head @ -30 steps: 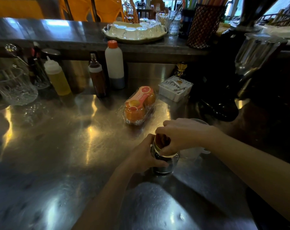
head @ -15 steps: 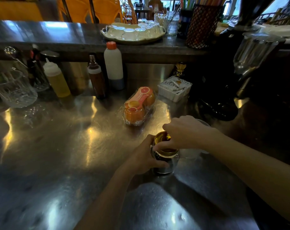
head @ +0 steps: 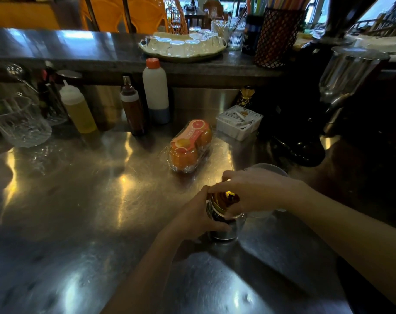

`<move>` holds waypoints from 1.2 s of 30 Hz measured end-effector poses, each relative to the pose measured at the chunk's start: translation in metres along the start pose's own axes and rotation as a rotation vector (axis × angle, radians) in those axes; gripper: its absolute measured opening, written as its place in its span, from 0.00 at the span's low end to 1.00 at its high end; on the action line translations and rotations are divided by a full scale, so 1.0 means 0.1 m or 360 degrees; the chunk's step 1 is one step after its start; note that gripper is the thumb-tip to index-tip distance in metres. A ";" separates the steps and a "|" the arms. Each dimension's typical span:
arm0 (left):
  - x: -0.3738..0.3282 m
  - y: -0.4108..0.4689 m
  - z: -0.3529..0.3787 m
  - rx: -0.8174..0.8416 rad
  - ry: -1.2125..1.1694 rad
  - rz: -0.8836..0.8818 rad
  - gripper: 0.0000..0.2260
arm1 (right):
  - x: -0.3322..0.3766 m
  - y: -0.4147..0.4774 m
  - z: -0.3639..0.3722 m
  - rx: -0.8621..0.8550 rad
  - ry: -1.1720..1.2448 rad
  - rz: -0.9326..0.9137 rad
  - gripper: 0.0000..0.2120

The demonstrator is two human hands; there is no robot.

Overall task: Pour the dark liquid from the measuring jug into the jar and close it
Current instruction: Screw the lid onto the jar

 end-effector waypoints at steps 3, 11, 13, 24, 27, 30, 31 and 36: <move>-0.02 -0.02 0.01 0.0009 0.0008 0.0041 0.37 | 0.04 0.02 -0.16 -0.0285 -0.0182 -0.0020 0.27; -0.08 -0.01 -0.01 0.0316 -0.0156 0.0112 0.37 | 0.15 -0.12 0.10 -0.0089 -0.0189 -0.0414 0.29; -0.09 0.00 -0.02 0.0343 -0.0205 0.0135 0.37 | 0.16 -0.10 0.12 -0.0118 -0.0189 -0.0447 0.29; -0.19 -0.36 0.07 -0.0644 -0.0067 -0.0285 0.31 | 0.08 -0.11 0.12 -0.0698 -0.0118 -0.0130 0.26; -0.24 -0.41 0.07 -0.0795 -0.0061 -0.0284 0.28 | 0.04 -0.11 0.13 -0.0825 -0.0134 0.0191 0.29; -0.09 -0.25 0.06 -0.0431 -0.0338 -0.0203 0.30 | -0.01 -0.12 0.10 -0.0841 -0.0112 0.0269 0.31; -0.06 -0.19 0.05 -0.0289 -0.0421 -0.0124 0.31 | -0.01 -0.12 0.10 -0.0792 -0.0098 0.0196 0.33; -0.05 -0.02 -0.04 0.0368 -0.0303 0.0122 0.35 | 0.15 -0.07 0.14 -0.0470 -0.0110 -0.0415 0.31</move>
Point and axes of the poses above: each hand's wrist, its own y-axis towards the middle knuckle, its own z-axis out of the palm, x = y × z, the point moved 9 cm from there along y, towards the middle knuckle, and after that the axes turned 15 degrees about y, right-handed, at the moved point
